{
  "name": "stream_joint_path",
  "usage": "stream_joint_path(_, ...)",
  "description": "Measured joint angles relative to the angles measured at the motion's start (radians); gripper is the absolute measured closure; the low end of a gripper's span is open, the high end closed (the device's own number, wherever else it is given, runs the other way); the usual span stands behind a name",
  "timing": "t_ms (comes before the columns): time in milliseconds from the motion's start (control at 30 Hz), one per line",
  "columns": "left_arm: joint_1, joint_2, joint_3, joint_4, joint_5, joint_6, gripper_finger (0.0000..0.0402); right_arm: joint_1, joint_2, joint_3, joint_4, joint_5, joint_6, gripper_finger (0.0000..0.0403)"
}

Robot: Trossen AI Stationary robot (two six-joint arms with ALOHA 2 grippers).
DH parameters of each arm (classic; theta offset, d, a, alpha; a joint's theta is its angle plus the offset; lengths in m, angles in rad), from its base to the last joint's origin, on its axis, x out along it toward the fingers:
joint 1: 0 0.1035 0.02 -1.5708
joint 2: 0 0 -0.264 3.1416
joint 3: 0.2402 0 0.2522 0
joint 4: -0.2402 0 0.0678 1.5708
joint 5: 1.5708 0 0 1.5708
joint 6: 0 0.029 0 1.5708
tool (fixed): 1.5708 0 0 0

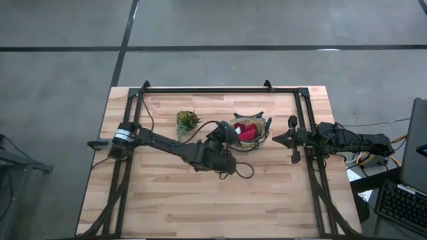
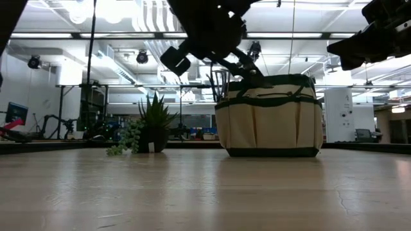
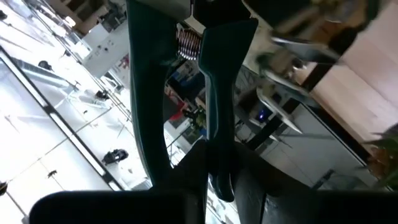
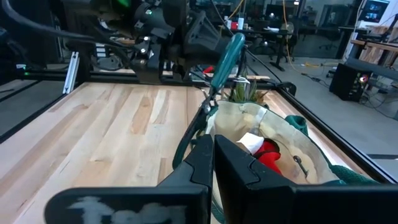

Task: Pick & Place Garden tools in Gardening bag
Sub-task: Put the green shear scissors into the gardening bag

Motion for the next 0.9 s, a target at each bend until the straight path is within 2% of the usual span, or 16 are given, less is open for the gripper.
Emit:
stream_joint_path(233,0.009,0.002,-0.006,0.055,0.040,0.123,0.0351,0.000,0.000,0.000,0.000,0.000,-0.002,0.0394)
stream_joint_path(333,0.038,0.003,-0.015,0.082,0.058,0.122,0.0351,0.000,0.000,0.000,0.000,0.000,0.000,0.0394)
stream_joint_path(567,0.115,0.004,-0.028,0.091,-0.048,0.034,0.0351,0.000,0.000,0.000,0.000,0.000,-0.001,0.0394)
stream_joint_path(700,0.126,0.004,-0.028,0.098,-0.024,0.032,0.0351,0.000,0.000,0.000,0.000,0.000,-0.002,0.0394)
stream_joint_path(900,0.115,0.032,-0.047,0.099,0.016,0.124,0.0351,0.000,0.000,0.000,0.000,0.000,0.000,0.0394)
